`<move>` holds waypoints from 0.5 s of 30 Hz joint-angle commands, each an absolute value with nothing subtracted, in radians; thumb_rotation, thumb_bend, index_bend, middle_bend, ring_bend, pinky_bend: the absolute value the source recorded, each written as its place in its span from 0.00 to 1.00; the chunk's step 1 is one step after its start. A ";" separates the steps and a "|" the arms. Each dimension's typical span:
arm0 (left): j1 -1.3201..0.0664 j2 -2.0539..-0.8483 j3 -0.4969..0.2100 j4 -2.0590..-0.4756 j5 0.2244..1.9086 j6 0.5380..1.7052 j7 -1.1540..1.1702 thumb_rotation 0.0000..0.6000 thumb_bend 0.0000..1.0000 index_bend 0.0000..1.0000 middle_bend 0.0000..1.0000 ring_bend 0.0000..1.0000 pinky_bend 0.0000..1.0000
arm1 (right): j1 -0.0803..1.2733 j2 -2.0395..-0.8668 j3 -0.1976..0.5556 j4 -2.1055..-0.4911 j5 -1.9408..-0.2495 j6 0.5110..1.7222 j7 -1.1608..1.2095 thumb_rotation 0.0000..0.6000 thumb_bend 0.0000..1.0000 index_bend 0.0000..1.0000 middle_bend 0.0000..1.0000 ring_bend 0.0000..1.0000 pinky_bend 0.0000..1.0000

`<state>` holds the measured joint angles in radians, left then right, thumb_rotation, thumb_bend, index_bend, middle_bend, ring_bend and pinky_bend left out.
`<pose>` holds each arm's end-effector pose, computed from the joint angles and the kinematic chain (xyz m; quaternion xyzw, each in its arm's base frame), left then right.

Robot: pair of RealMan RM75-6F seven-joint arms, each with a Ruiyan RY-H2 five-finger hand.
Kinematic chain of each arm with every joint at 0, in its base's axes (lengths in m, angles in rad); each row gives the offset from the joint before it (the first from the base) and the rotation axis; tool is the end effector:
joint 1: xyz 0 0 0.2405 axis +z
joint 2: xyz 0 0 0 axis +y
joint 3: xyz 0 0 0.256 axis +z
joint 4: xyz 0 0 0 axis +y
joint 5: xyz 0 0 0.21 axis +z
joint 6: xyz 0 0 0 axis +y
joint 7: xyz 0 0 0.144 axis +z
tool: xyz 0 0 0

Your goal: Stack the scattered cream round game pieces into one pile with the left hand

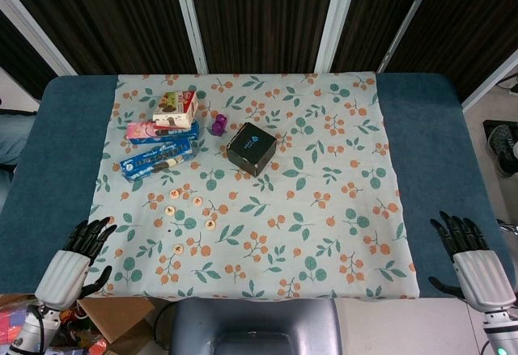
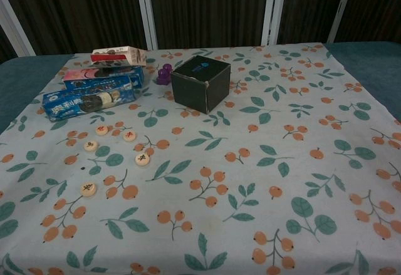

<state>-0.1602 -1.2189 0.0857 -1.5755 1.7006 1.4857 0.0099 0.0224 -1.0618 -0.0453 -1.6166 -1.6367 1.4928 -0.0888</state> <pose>-0.2789 0.1694 0.1028 -0.6814 -0.3703 -0.4175 0.4735 -0.3139 -0.1402 0.1576 0.6632 -0.3595 0.3268 0.5692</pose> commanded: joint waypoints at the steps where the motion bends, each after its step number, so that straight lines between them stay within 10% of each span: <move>1: -0.164 -1.220 0.089 -1.581 1.697 1.471 -0.003 1.00 0.43 0.00 0.06 0.00 0.00 | 0.025 -1.061 -0.046 -1.620 -1.639 1.488 -0.086 1.00 0.17 0.00 0.00 0.00 0.00; 4: -0.177 -1.250 0.083 -1.568 1.700 1.453 -0.019 1.00 0.43 0.00 0.18 0.15 0.27 | 0.028 -1.064 -0.047 -1.621 -1.646 1.487 -0.086 1.00 0.17 0.00 0.00 0.00 0.00; 5: -0.180 -1.272 0.077 -1.560 1.702 1.457 -0.041 1.00 0.44 0.03 0.36 0.34 0.56 | 0.029 -1.064 -0.049 -1.622 -1.648 1.486 -0.085 1.00 0.17 0.00 0.00 0.00 0.00; 8: -0.181 -1.372 0.055 -1.508 1.682 1.466 -0.130 1.00 0.44 0.18 0.90 0.88 0.98 | 0.032 -1.065 -0.050 -1.622 -1.651 1.479 -0.085 1.00 0.17 0.00 0.00 0.00 0.00; 15: -0.230 -1.531 0.018 -1.420 1.580 1.323 -0.132 1.00 0.45 0.34 1.00 1.00 1.00 | 0.039 -1.070 -0.049 -1.627 -1.640 1.459 -0.102 1.00 0.17 0.00 0.00 0.00 0.00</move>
<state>-0.2056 -1.4621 0.0454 -1.4641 1.6278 1.3688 -0.1600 0.0388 -1.0699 -0.0488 -1.6267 -1.6409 1.4599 -0.1020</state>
